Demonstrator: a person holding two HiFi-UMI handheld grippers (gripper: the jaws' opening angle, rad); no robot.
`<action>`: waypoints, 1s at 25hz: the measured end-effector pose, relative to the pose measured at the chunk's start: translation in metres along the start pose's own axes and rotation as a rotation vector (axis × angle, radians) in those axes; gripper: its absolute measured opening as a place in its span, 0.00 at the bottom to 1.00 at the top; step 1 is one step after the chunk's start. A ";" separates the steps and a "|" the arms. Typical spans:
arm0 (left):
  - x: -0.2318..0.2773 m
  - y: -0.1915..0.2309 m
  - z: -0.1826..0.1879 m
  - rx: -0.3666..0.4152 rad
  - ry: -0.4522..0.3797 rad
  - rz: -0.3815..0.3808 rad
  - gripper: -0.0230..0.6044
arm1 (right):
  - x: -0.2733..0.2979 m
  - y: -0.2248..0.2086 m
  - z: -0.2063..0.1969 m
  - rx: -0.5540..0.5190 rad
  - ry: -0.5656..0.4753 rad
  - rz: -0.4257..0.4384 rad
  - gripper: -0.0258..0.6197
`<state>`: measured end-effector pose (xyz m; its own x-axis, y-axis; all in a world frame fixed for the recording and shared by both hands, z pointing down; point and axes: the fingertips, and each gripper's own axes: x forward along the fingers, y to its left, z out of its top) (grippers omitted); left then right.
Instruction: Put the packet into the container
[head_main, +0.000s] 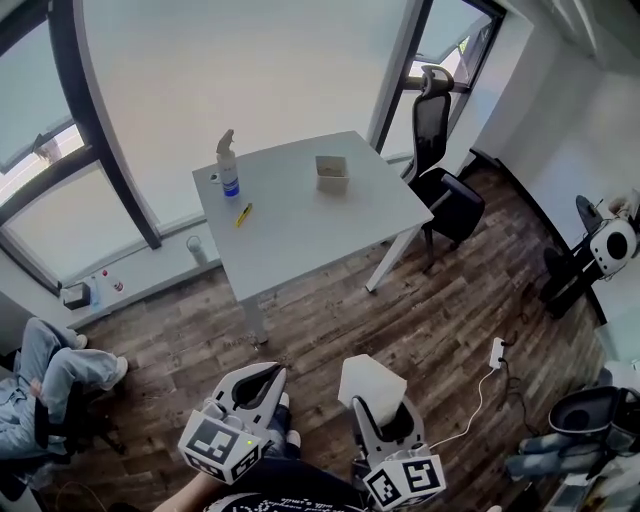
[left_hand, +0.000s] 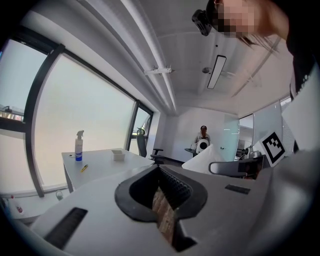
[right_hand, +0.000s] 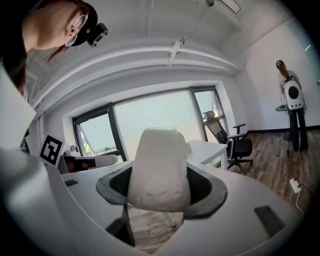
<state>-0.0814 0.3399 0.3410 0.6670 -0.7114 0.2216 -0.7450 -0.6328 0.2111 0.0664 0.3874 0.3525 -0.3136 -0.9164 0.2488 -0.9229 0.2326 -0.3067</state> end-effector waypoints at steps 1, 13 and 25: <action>0.007 0.003 0.003 0.007 -0.002 -0.012 0.05 | 0.006 -0.002 0.004 0.001 -0.005 -0.004 0.47; 0.058 0.050 0.034 0.022 -0.013 -0.061 0.05 | 0.068 -0.014 0.029 0.001 -0.003 -0.053 0.47; 0.070 0.092 0.046 0.017 -0.035 -0.078 0.05 | 0.110 0.001 0.037 -0.015 -0.015 -0.069 0.47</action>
<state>-0.1037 0.2180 0.3322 0.7223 -0.6700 0.1714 -0.6912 -0.6915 0.2099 0.0392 0.2747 0.3456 -0.2458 -0.9352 0.2550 -0.9454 0.1733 -0.2759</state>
